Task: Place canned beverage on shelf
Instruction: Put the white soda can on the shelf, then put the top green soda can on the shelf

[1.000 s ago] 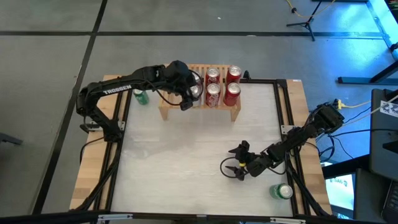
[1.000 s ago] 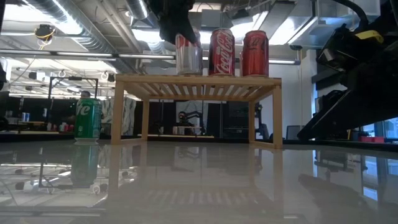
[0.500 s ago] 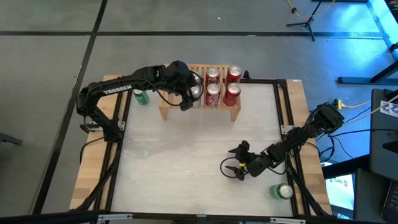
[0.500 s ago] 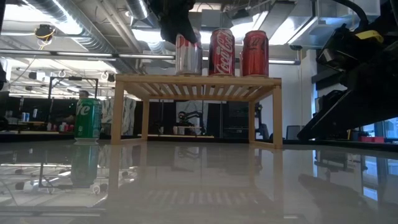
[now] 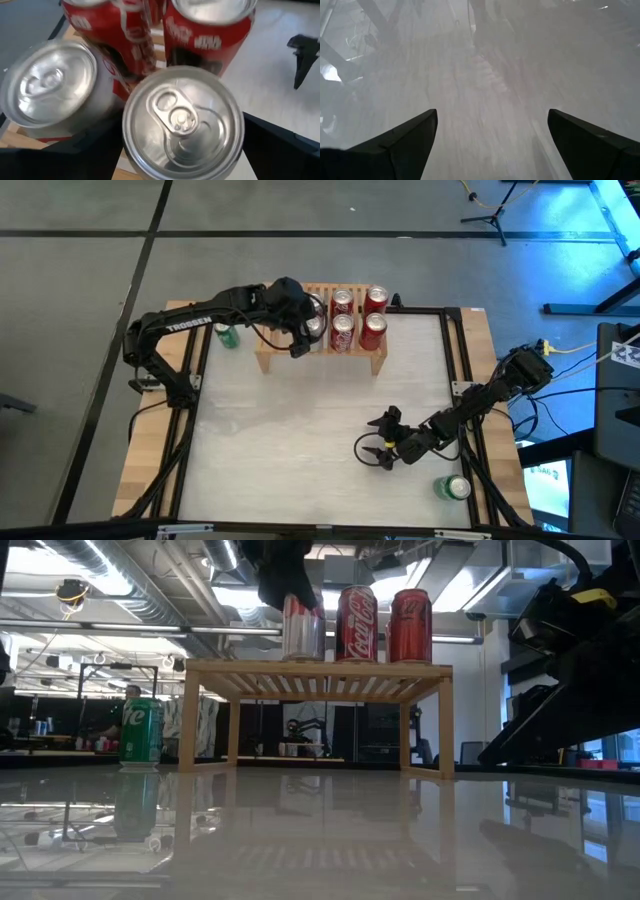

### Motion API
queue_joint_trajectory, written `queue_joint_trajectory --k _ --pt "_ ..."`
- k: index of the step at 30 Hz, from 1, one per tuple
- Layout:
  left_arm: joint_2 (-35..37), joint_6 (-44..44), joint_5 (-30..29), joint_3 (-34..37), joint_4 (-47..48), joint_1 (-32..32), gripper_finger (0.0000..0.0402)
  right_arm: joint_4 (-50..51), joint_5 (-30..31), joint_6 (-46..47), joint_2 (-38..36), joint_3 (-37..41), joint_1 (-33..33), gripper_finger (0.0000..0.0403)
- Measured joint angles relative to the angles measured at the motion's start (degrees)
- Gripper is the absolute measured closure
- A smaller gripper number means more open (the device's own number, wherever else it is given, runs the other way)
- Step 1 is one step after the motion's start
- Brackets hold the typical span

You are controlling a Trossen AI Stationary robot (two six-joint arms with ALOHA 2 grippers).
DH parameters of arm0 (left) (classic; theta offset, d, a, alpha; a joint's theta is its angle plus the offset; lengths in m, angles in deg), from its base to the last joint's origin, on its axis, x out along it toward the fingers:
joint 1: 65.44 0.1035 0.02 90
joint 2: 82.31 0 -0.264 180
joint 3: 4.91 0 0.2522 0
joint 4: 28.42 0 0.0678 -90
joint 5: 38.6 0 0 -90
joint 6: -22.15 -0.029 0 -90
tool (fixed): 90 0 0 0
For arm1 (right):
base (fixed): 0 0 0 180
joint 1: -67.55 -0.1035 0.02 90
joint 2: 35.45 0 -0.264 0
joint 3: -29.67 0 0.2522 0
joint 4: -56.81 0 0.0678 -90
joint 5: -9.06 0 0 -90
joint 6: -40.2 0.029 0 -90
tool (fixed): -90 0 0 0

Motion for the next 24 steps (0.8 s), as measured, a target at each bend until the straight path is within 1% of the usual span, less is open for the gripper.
queue_joint_trajectory --k 5,16,21,24 --pt "0.00 1.22 -0.02 -2.59 0.62 -0.46 0.0048 -0.01 -0.01 0.02 0.00 0.00 0.00 0.0029" --pt "0.02 1.20 -0.50 -14.29 11.84 -2.70 0.0048 -0.12 -0.08 0.04 0.00 0.00 -0.01 0.0029" --pt "0.17 1.23 -4.51 -18.75 19.64 -4.03 0.0051 -0.31 -0.42 0.04 0.00 0.00 0.00 0.0029" --pt "1.34 2.51 -8.01 -19.34 24.42 -4.31 0.0049 -0.69 -0.47 0.04 0.00 0.00 -0.02 0.0029"
